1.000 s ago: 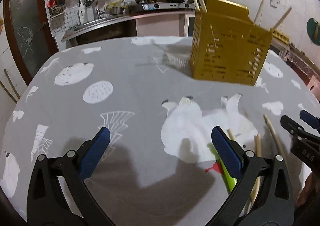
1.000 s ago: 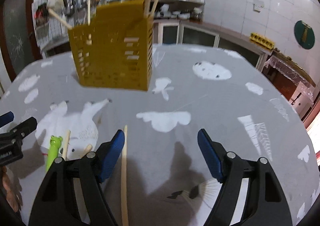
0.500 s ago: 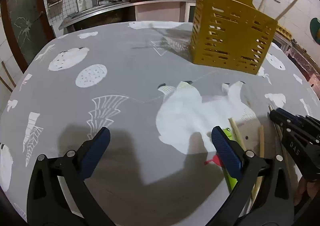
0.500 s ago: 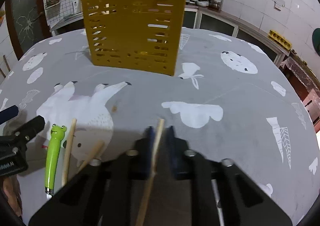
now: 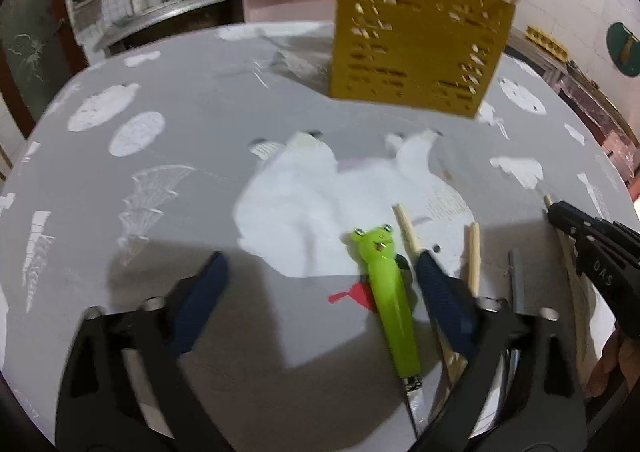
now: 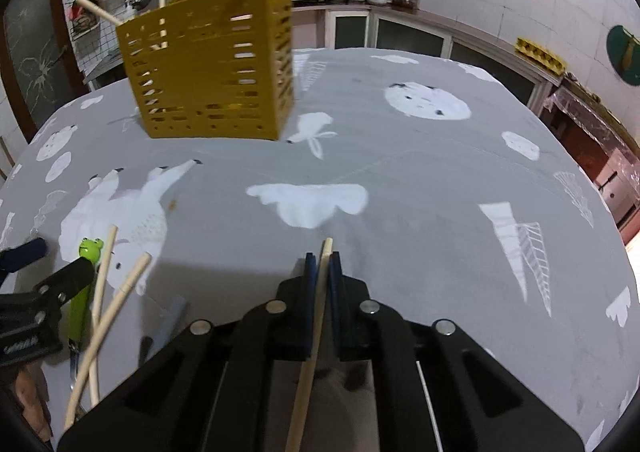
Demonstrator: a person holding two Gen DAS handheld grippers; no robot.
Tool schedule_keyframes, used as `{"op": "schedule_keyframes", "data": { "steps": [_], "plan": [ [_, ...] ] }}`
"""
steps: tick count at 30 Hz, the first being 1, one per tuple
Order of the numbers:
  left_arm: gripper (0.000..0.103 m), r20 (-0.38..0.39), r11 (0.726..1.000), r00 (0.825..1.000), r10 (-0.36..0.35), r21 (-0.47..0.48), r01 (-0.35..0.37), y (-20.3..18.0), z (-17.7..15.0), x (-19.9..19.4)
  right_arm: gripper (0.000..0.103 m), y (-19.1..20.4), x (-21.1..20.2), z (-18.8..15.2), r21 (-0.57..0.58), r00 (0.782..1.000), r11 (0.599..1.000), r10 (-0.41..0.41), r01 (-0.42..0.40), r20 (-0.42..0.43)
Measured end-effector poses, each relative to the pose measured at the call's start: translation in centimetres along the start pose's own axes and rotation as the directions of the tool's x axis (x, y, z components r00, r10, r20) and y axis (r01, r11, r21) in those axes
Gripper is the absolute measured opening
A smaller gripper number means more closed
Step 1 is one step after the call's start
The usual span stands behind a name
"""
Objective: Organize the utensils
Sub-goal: 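Close the left tool on the green frog-handled fork while the right tool grasps a chopstick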
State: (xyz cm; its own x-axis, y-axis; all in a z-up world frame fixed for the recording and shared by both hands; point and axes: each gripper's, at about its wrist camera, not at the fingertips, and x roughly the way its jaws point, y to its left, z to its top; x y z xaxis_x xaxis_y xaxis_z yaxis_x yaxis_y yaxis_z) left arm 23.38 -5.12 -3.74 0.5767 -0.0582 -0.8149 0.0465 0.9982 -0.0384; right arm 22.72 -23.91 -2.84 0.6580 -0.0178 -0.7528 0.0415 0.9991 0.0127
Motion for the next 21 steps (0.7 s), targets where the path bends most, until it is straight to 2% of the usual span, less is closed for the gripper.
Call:
{"op": "schedule_keyframes", "data": {
  "steps": [4, 10, 12, 16, 21],
  "plan": [
    [0.072, 0.006, 1.0, 1.0, 0.018, 0.009, -0.018, -0.5, -0.1, 0.0, 0.007, -0.6, -0.2, -0.5, 0.011, 1.0, 1.0, 0.0, 0.0, 0.003],
    [0.049, -0.019, 0.999, 1.0, 0.012, 0.039, -0.011, -1.2, 0.9, 0.7, 0.007, -0.7, 0.5, -0.3, 0.033, 1.0, 0.999, 0.005, -0.004, -0.017],
    [0.039, -0.036, 0.998, 0.999, 0.002, 0.059, 0.0, -1.6, 1.1, 0.7, 0.007, -0.7, 0.6, -0.1, 0.035, 0.999, 0.999, 0.002, -0.001, -0.032],
    [0.036, -0.055, 0.997, 0.999, -0.004, 0.072, 0.008, -1.8, 1.3, 0.7, 0.007, -0.8, 0.9, 0.5, 0.042, 0.998, 0.999, 0.005, -0.003, -0.066],
    [0.025, -0.046, 0.996, 0.999, -0.01, 0.084, 0.013, -2.1, 1.5, 0.9, 0.007, -0.8, 1.1, 0.4, 0.069, 0.998, 0.998, -0.005, 0.01, -0.06]
  ]
}}
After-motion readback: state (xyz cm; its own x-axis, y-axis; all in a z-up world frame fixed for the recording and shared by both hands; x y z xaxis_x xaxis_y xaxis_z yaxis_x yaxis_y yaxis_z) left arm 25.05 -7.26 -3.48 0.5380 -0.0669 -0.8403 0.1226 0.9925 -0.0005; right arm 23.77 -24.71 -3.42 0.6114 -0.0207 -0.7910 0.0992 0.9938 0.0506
